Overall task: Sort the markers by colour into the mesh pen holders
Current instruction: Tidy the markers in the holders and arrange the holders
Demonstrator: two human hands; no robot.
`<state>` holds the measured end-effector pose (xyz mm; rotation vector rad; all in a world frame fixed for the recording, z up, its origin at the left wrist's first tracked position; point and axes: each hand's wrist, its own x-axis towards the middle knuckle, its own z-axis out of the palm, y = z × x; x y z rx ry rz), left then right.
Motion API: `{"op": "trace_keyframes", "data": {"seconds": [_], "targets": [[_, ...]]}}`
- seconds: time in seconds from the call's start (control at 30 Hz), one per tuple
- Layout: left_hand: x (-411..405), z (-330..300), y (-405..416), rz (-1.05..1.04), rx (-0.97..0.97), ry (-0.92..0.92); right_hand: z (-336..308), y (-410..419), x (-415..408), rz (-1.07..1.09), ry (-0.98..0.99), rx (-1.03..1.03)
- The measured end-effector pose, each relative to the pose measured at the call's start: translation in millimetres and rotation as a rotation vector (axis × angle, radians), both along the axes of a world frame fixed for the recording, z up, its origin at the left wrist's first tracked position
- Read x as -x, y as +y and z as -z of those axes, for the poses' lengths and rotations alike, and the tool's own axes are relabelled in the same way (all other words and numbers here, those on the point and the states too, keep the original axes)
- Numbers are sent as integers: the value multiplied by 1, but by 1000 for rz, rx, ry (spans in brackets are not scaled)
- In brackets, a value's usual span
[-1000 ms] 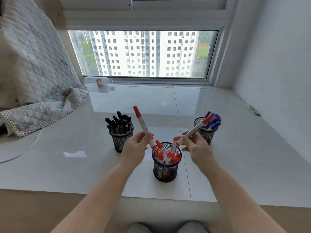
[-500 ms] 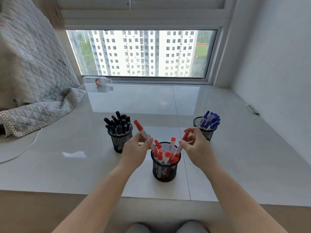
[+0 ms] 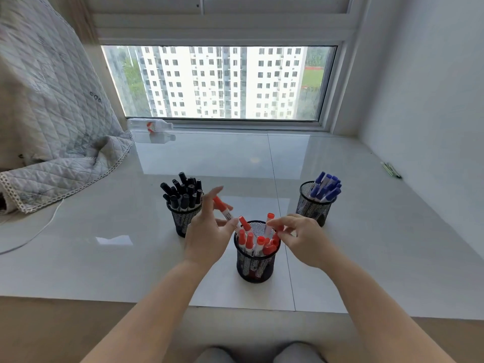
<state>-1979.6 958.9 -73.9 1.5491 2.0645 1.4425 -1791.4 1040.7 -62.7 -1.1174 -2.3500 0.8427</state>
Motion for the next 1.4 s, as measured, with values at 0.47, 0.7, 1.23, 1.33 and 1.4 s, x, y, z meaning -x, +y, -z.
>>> {"op": "trace_keyframes", "data": {"seconds": [0.47, 0.7, 1.23, 1.33, 1.4], "targets": [[7, 5, 5, 127, 215, 235, -6, 2, -11, -195, -177, -45], [13, 0, 12, 225, 329, 48, 4, 0, -7, -153, -186, -83], [-17, -43, 58, 274, 345, 342, -9, 5, -17, 254, 601, -22], [-26, -45, 69, 345, 497, 490, -16, 10, -22, 370, 759, 46], [-31, -43, 75, 344, 548, 611, -16, 11, -22, 396, 761, 92]]}}
